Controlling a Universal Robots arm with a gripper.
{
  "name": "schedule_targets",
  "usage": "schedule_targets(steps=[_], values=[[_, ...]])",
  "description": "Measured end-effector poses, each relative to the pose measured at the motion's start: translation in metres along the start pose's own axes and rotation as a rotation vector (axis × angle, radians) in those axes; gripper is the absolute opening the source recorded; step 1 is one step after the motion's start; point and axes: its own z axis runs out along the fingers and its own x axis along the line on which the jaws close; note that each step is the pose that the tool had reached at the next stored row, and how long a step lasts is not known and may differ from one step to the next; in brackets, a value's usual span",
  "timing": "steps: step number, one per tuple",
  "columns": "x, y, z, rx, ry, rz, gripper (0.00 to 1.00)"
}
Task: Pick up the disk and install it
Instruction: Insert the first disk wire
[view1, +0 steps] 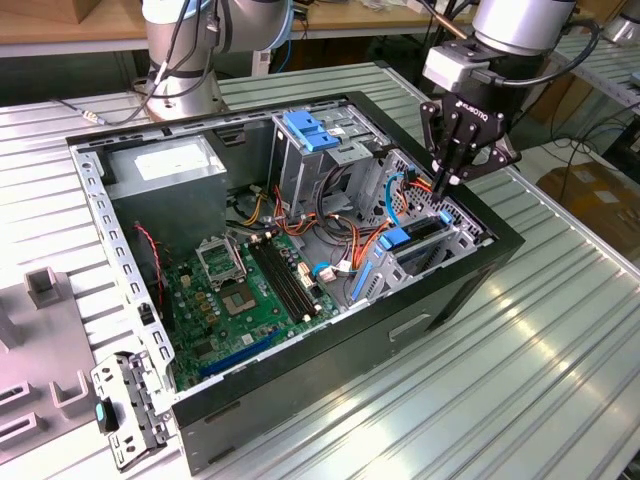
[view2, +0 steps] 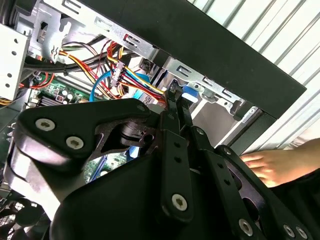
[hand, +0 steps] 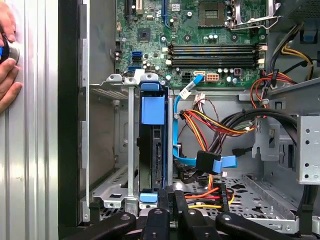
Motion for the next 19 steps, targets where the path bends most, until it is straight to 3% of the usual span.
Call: schedule_targets(steps=[10,13,16,18,19], values=[[0.0,0.0,0.0,0.0,0.0,0.0,0.16],[-0.0001,0.0003,0.0006,-0.0027,0.0,0.026,0.16],[0.0,0.0057,0.0012,-0.0024,-0.0031,0.023,0.16],[-0.0002,0.007,0.0024,0.0006,-0.0062,0.01,0.16],[0.001,0.0114,0.0043,0.0082,-0.0107,0.008,0.16]])
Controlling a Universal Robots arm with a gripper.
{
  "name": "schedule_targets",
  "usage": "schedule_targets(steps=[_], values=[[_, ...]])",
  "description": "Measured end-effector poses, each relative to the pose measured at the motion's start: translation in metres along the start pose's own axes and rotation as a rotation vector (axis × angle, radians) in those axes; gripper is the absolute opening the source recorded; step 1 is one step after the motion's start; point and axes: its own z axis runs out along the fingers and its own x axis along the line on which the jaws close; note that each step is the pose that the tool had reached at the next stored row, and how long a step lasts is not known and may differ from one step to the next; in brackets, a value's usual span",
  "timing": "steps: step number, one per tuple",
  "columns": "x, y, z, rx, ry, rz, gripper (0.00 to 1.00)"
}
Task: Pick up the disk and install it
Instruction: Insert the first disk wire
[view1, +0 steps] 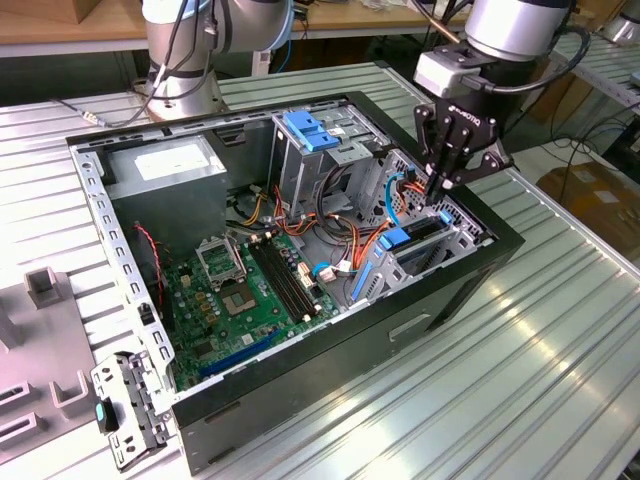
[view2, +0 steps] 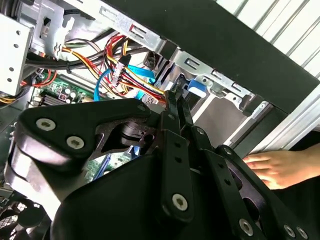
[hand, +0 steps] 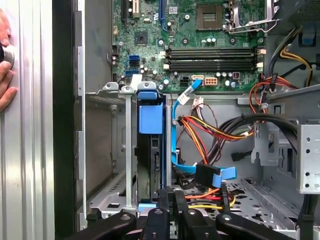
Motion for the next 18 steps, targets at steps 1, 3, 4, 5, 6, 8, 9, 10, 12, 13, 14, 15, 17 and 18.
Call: schedule_targets(steps=[1,3,4,5,6,8,9,10,12,13,14,15,17,18], values=[[0.0002,0.0017,0.0005,0.0025,-0.0009,0.0,0.16],[0.0005,0.0077,0.0027,0.0109,-0.0024,0.001,0.16],[0.0007,0.008,0.0047,0.0136,-0.0032,0.002,0.16],[0.0033,0.0081,0.0058,0.0141,-0.0062,0.003,0.16],[0.005,0.0083,0.0067,0.0143,-0.0101,0.001,0.16],[0.0071,0.0093,0.008,0.0155,-0.0156,-0.014,0.16],[0.0072,0.0098,0.0082,0.0158,-0.0159,-0.016,0.16],[0.0073,0.0114,0.0083,0.0165,-0.0159,-0.024,0.16],[0.0078,0.0139,0.0087,0.0173,-0.0159,-0.034,0.16],[0.008,0.014,0.01,0.0174,-0.0161,-0.034,0.16],[0.008,0.014,0.0109,0.0174,-0.0161,-0.034,0.16],[0.0083,0.0135,0.0121,0.017,-0.0158,-0.029,0.16],[0.0082,0.0121,0.0129,0.0169,-0.0159,-0.028,0.16],[0.0083,0.0122,0.0134,0.0169,-0.0159,-0.028,0.16]])
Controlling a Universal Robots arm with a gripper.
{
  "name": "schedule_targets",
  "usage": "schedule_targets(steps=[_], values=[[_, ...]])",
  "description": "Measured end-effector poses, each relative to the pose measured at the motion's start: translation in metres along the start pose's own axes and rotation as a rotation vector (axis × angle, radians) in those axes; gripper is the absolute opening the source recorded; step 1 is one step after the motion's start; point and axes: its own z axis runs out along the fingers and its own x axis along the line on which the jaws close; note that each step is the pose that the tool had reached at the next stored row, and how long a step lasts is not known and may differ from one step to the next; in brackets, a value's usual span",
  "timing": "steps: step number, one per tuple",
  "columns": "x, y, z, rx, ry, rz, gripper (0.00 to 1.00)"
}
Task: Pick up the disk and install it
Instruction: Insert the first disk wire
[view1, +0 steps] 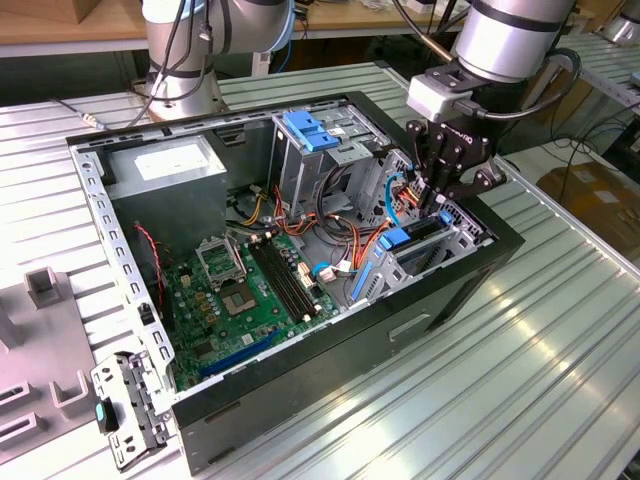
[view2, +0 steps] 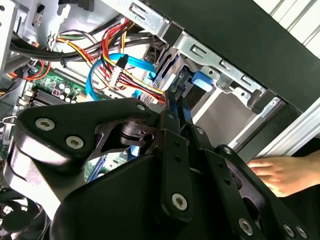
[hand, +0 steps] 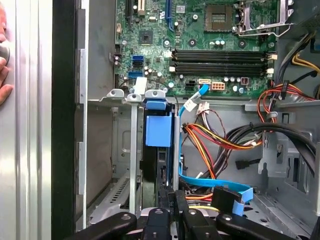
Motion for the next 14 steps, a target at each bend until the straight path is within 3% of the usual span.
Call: schedule_targets(steps=[8,12,14], values=[[0.0021,0.0002,0.0046,-0.0004,0.0013,0.004,0.16],[0.0021,0.0002,0.0045,-0.0004,0.0008,0.005,0.16],[0.0023,0.0001,0.0014,-0.0004,0.0009,0.005,0.16]])
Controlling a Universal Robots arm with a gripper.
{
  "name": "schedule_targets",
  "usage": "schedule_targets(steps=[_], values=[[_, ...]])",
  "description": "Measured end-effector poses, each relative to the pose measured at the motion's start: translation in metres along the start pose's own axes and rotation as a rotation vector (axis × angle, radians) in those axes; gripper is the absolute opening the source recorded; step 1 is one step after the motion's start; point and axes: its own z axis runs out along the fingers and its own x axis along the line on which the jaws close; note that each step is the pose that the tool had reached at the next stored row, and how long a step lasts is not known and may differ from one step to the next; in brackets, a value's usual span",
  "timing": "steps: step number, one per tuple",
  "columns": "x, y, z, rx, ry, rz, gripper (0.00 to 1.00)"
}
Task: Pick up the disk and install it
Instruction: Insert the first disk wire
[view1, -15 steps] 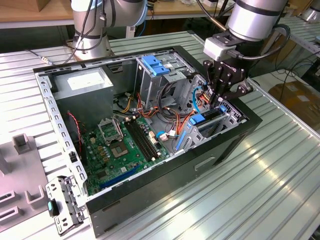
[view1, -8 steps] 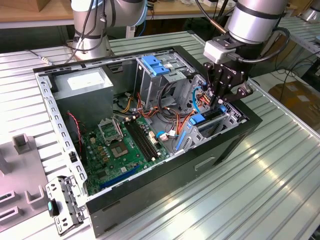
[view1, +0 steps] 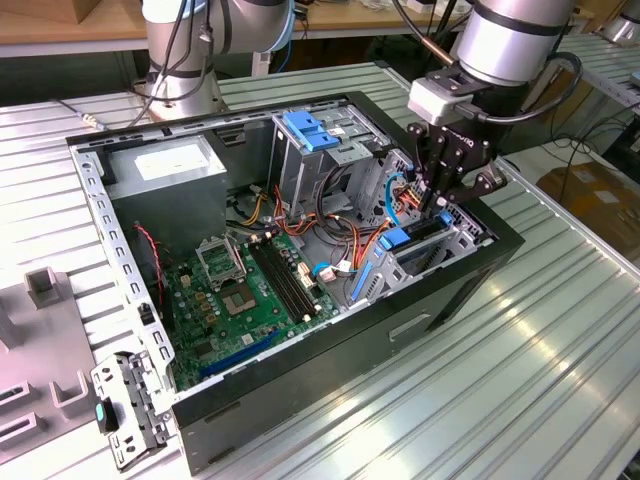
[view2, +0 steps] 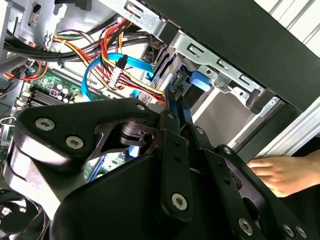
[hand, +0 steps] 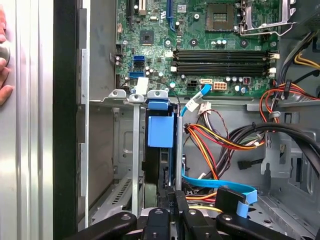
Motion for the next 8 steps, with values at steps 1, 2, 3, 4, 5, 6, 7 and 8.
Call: schedule_targets(steps=[1,2,3,4,5,6,7,8], values=[[0.0,0.0,0.0,0.0,0.0,0.0,0.16],[0.0009,0.0,-0.0001,0.0,0.0003,0.001,0.16],[0.0017,0.0,0.0001,-0.0001,0.0002,0.002,0.16],[0.0018,0.0001,0.0006,-0.0002,0.0002,0.002,0.16],[0.002,0.0001,0.0011,-0.0001,0.0002,0.002,0.16],[0.002,0.0002,0.0014,-0.0001,0.0003,0.002,0.16],[0.002,0.0002,0.0018,-0.0002,0.0003,0.002,0.16],[0.002,0.0002,0.003,-0.0002,0.0003,0.002,0.16]])
